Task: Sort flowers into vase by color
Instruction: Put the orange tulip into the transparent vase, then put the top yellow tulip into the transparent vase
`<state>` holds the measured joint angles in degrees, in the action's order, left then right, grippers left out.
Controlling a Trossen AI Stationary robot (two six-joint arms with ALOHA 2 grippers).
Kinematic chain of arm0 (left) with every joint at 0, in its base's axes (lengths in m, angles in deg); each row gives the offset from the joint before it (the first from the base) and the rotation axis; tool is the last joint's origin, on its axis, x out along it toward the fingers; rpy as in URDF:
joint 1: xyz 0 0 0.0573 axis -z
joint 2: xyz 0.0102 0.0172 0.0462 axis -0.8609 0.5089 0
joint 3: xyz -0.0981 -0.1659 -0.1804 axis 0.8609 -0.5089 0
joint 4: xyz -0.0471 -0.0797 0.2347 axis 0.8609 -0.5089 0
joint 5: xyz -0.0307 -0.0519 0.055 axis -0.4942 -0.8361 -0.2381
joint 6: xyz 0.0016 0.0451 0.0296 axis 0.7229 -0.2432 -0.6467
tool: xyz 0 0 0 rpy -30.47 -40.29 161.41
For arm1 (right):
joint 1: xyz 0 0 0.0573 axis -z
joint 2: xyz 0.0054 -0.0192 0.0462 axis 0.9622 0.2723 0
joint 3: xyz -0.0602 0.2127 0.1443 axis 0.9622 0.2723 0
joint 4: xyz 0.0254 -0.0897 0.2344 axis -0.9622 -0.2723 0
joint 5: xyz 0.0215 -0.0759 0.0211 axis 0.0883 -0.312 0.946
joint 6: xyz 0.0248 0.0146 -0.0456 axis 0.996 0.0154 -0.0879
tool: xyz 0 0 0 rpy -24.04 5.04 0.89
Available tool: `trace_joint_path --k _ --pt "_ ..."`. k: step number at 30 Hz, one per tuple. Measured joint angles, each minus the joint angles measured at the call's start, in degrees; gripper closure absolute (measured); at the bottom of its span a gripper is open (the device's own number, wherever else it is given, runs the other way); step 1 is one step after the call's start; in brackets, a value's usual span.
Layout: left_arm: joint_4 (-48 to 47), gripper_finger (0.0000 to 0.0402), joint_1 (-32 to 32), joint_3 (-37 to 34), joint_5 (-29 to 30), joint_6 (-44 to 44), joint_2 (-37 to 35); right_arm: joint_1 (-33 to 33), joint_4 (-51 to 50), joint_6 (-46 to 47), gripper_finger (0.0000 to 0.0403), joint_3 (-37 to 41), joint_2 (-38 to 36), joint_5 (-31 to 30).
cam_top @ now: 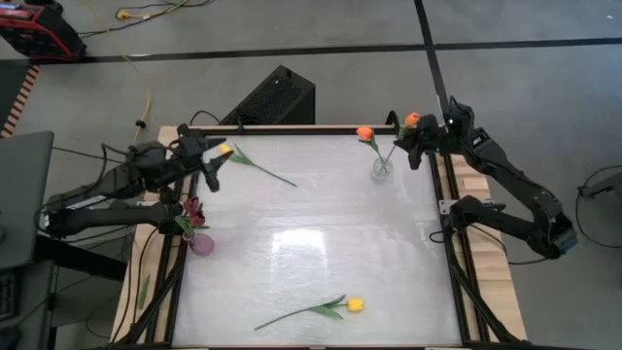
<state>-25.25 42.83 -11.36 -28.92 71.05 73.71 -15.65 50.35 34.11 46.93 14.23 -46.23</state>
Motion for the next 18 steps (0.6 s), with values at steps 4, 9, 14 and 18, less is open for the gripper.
trace_joint_path --k 4,9,14,18 --pt "1.19 0.0223 0.0 -1.31 0.2 -0.45 -0.02 0.0 -10.81 -2.74 0.0211 -6.01 0.61 -1.59" --pt "1.08 0.0223 0.0 -1.32 -0.01 -1.05 0.13 -0.02 -25.41 -3.12 0.0181 -14.4 1.41 -1.52" --pt "1.15 0.0223 0.0 -1.32 -0.03 -1.67 0.64 -2.42 -38.1 -2.13 0.0179 -21.84 2.63 -1.45" --pt "1.11 0.0223 0.0 -1.32 -0.04 -1.65 1.33 -6.55 -43.29 0.79 0.0184 -26.68 3.19 -1.51"
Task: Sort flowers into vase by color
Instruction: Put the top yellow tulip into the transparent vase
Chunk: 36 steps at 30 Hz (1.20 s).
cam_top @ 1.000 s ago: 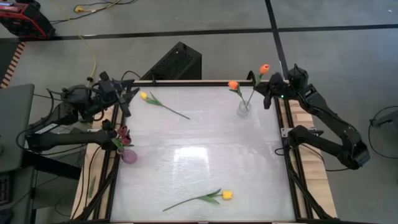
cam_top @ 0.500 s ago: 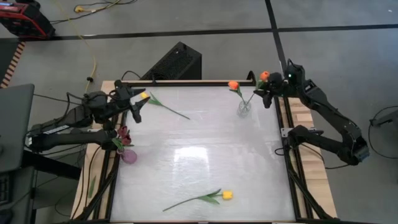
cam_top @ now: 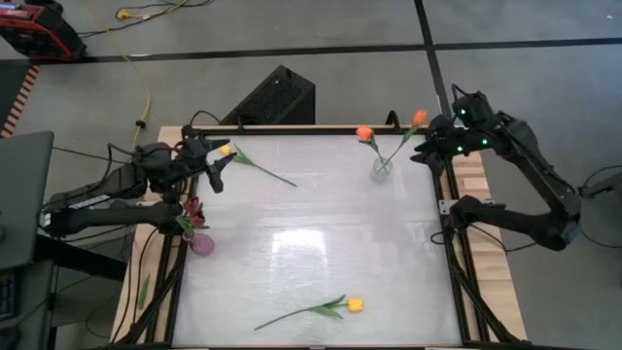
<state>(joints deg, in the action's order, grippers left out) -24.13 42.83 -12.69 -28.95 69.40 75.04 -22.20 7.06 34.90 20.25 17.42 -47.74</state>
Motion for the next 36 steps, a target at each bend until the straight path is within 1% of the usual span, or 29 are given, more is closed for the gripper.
trace_joint_path --k 6,10,12,15,18,23,28,30,36 --pt "-0.41 0.0223 0.0 0.0 -0.01 0.02 2.83 -7.87 -1.47 3.28 0.0192 -7.9 0.93 -1.34" --pt "-0.52 0.0223 -0.08 0.0 0.84 -0.98 5.76 -12.91 0.73 4.86 0.0196 -13.63 2.33 -1.34" --pt "-0.12 0.0223 -0.78 0.0 1.88 -1.58 7.42 -15.34 4.33 5.99 0.0197 -15.53 3.34 -1.34" --pt "1.83 0.0223 -2.78 0.0 3.7 -2.74 9.03 -18.59 12.55 7.94 0.02 -16.73 5.48 -1.32" --pt "2.57 0.0223 -5.03 0.95 2.67 -3.04 9.06 -21.99 20.13 9.87 0.0202 -16.75 8.78 -1.17" --pt "-1.43 0.0223 -6.91 3.59 -4.14 -2.38 6.57 -28.68 28.03 10.62 0.0206 -16.73 16.57 -1.15" --pt "-4.03 0.0223 -6.99 4.91 -8.2 -0.66 2.18 -35.05 35.79 6.72 0.0208 -16.73 24.97 -1.13" --pt "-4.4 0.0223 -6.99 5.09 -9.05 -0.03 -0.1 -37.27 39.42 5.65 0.0207 -16.73 28.35 -1.19" --pt "-5.67 0.0223 -6.99 4.79 -8.01 0.57 -6.71 -41.71 52.89 5.67 0.0211 -16.73 40.11 -1.43"
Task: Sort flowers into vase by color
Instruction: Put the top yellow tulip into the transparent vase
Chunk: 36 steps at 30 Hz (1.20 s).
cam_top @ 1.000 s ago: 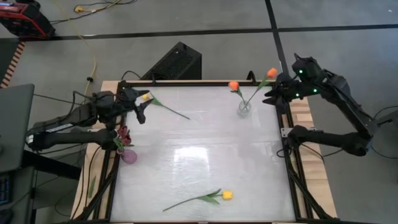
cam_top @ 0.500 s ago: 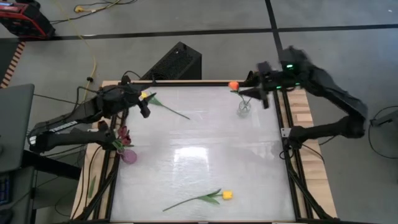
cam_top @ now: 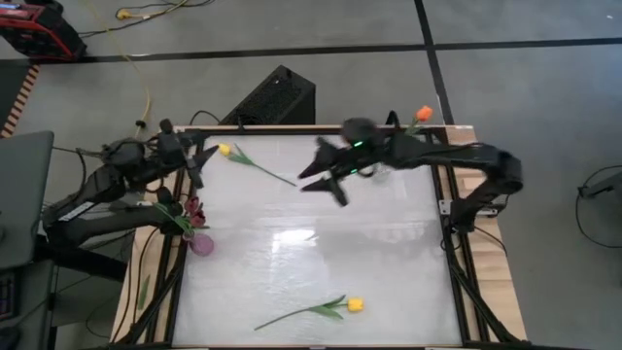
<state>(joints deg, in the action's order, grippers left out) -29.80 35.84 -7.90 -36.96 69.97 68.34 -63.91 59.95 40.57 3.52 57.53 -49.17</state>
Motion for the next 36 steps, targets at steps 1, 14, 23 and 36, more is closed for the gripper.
trace_joint_path --k 1,14,23,36 --pt "-0.22 0.0223 0.0 -0.04 0.03 0.02 -0.66 -0.4 2.23 0.31 0.0213 0.0 2.16 -0.43" --pt "-4.76 0.0223 0.0 -0.12 -0.01 1.53 -2.34 2.79 -3.32 6.04 0.0226 -17.67 34.63 -6.41" --pt "-8.89 0.0223 0.0 -0.15 -1.66 1.41 -2.36 6.15 -14.34 7.41 0.0226 -24.61 46.36 -15.15" --pt "-8.92 0.0223 0.0 -0.15 -2.01 0.07 -2.36 3.91 -12.48 4.7 0.0226 -24.38 45.43 -23.78"
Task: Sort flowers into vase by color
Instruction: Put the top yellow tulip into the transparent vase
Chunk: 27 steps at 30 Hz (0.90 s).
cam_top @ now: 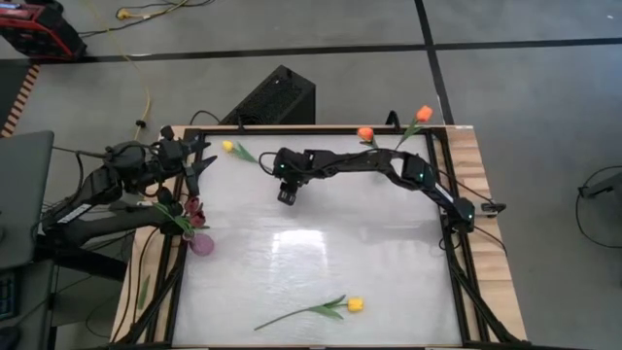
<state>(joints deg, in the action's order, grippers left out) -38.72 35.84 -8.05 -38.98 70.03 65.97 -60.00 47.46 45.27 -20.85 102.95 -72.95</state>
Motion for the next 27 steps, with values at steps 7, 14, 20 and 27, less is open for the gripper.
trace_joint_path --k 7,14,20,27 --pt "0.0 0.0223 0.0 0.0 0.0 0.94 0.0 2.1 -0.11 -0.04 0.0226 -0.05 -1.57 -0.17" --pt "0.02 0.0223 0.0 0.0 0.02 1.36 0.0 2.64 -0.25 -2.07 0.0226 0.0 -0.61 -0.08" --pt "0.07 0.0223 0.0 0.0 0.07 1.8 0.0 1.61 -0.95 -5.93 0.0226 0.14 0.32 -2.12" --pt "0.35 0.0223 0.0 0.0 0.05 3.0 0.0 2.09 -1.6 -6.65 0.0237 0.01 0.16 -0.92"
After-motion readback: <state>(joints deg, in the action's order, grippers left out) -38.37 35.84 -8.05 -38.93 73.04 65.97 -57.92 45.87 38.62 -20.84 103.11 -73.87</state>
